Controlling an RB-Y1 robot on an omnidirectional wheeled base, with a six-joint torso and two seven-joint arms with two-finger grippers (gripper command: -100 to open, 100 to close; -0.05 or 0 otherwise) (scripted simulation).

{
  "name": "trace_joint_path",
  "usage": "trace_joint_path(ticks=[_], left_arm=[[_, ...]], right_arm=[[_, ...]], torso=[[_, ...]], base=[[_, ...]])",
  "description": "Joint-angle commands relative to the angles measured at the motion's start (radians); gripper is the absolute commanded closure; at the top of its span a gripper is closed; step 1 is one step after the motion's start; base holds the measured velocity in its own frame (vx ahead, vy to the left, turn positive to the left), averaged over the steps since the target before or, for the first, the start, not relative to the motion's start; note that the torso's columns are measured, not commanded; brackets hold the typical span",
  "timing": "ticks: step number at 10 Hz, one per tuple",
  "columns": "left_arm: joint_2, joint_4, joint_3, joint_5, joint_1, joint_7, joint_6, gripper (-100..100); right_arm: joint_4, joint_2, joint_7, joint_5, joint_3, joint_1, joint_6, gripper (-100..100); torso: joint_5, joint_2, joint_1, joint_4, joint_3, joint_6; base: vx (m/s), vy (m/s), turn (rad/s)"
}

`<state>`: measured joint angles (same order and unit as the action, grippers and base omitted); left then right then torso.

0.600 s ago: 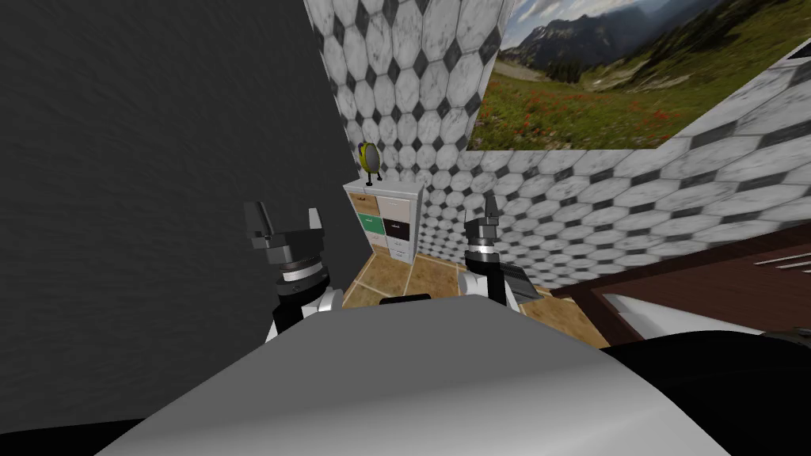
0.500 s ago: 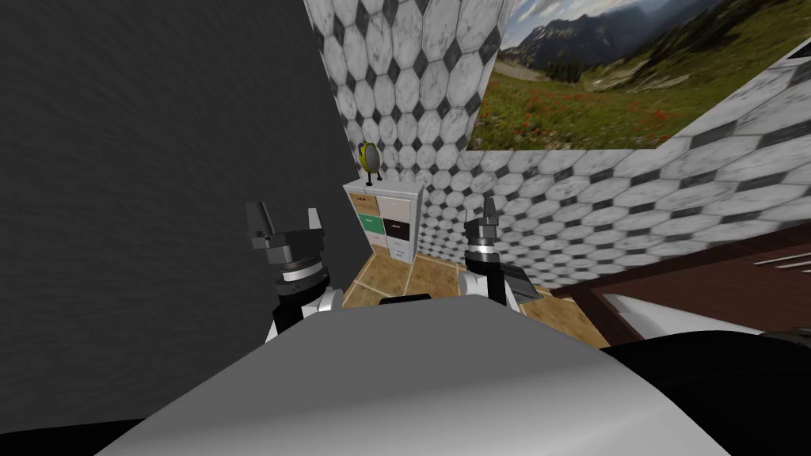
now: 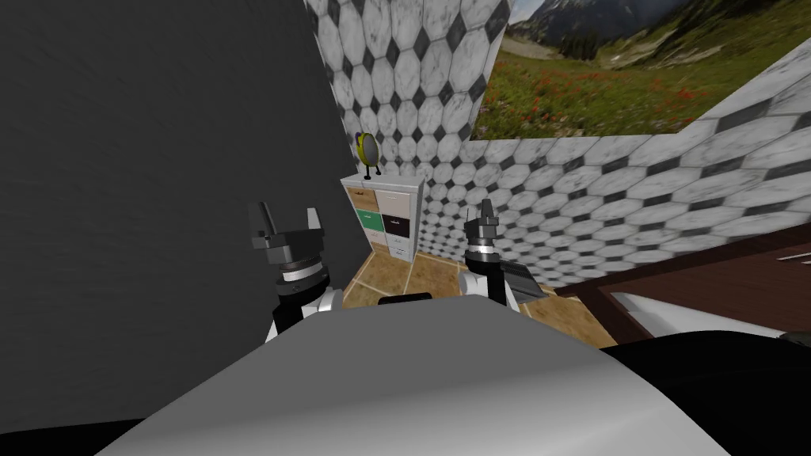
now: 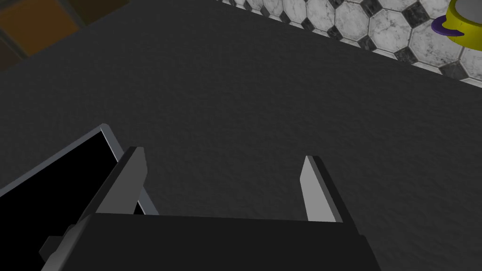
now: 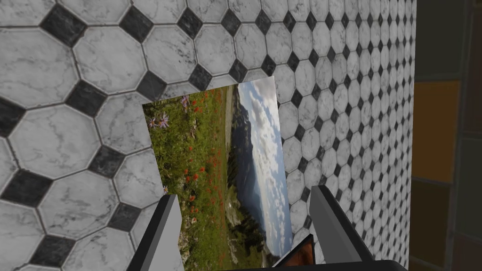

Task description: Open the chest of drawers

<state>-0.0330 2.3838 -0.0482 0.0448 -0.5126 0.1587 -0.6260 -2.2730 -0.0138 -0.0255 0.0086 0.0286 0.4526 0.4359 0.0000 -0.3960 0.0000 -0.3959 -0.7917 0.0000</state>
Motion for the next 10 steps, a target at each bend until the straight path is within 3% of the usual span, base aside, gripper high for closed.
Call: trace_joint_path(ticks=[1, 3, 4, 6, 10], left_arm=[[0.000, 0.000, 0.000, 0.000, 0.000, 0.000, 0.000, 0], [0.000, 0.000, 0.000, 0.000, 0.000, 0.000, 0.000, 0], [0.000, 0.000, 0.000, 0.000, 0.000, 0.000, 0.000, 0], [0.000, 0.000, 0.000, 0.000, 0.000, 0.000, 0.000, 0], [0.000, 0.000, 0.000, 0.000, 0.000, 0.000, 0.000, 0]], right_arm=[[0.000, 0.000, 0.000, 0.000, 0.000, 0.000, 0.000, 0], [0.000, 0.000, 0.000, 0.000, 0.000, 0.000, 0.000, 0], [0.009, 0.032, -0.005, 0.021, -0.002, -0.002, -0.013, -100], [0.031, 0.078, -0.018, 0.071, -0.008, -0.006, -0.044, -100], [0.084, 0.138, -0.048, 0.181, -0.021, -0.017, -0.119, -100]], torso=[[0.000, -0.074, 0.000, -0.074, -0.147, 0.000], [0.000, -0.222, 0.000, -0.221, -0.443, 0.000], [0.000, -0.295, 0.000, -0.295, -0.590, 0.000], [0.000, -0.336, 0.001, -0.337, -0.680, 0.000], [0.000, -0.343, 0.000, -0.342, -0.684, 0.000]], base=[[0.000, 0.000, 0.000], [0.000, 0.000, 0.000], [0.031, 0.005, -0.013], [0.061, 0.036, -0.023], [0.087, 0.057, -0.022]])
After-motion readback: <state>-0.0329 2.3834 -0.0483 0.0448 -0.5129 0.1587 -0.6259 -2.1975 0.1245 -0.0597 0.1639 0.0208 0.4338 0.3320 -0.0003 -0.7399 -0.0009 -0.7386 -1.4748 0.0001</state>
